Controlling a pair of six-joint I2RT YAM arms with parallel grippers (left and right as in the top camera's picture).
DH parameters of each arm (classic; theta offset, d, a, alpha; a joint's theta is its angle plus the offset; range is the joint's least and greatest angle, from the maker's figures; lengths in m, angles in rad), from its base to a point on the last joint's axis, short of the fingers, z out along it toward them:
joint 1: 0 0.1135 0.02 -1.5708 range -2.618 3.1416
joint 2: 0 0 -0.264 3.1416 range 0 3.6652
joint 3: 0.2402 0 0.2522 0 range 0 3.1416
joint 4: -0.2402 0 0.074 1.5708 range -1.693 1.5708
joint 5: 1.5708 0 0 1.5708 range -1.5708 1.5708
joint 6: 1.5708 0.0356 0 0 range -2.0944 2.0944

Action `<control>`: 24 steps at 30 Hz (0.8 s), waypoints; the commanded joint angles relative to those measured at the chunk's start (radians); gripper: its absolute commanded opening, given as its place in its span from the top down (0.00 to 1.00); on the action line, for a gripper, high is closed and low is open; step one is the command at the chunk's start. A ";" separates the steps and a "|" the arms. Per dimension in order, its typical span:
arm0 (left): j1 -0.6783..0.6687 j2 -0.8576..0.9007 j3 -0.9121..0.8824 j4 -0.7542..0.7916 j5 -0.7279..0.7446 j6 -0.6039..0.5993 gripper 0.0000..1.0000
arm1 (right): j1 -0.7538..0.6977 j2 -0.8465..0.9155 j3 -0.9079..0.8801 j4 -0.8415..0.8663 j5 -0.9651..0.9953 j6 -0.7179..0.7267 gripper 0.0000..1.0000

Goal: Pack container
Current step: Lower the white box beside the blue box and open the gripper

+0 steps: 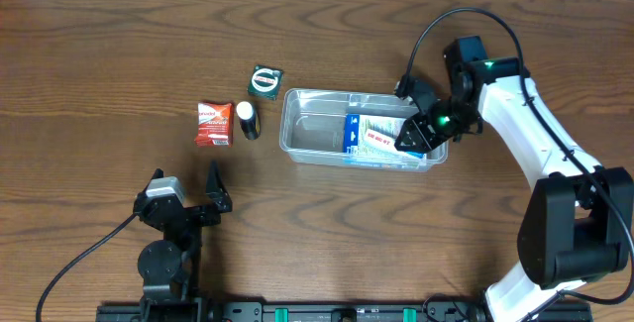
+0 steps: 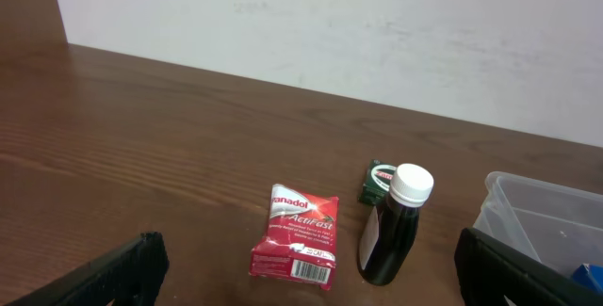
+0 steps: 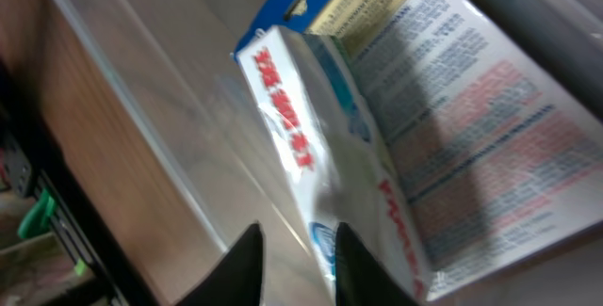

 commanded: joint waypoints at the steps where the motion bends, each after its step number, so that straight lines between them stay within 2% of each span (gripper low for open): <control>1: 0.006 -0.005 -0.022 -0.035 -0.009 0.014 0.02 | 0.025 0.004 0.041 -0.005 -0.019 0.074 0.83; 5: 0.006 -0.005 -0.022 -0.035 -0.009 0.014 0.02 | 0.044 0.004 0.041 -0.017 -0.019 0.083 0.86; 24: 0.006 -0.005 -0.022 -0.035 -0.009 0.014 0.02 | 0.069 0.005 0.029 -0.014 0.001 0.106 0.89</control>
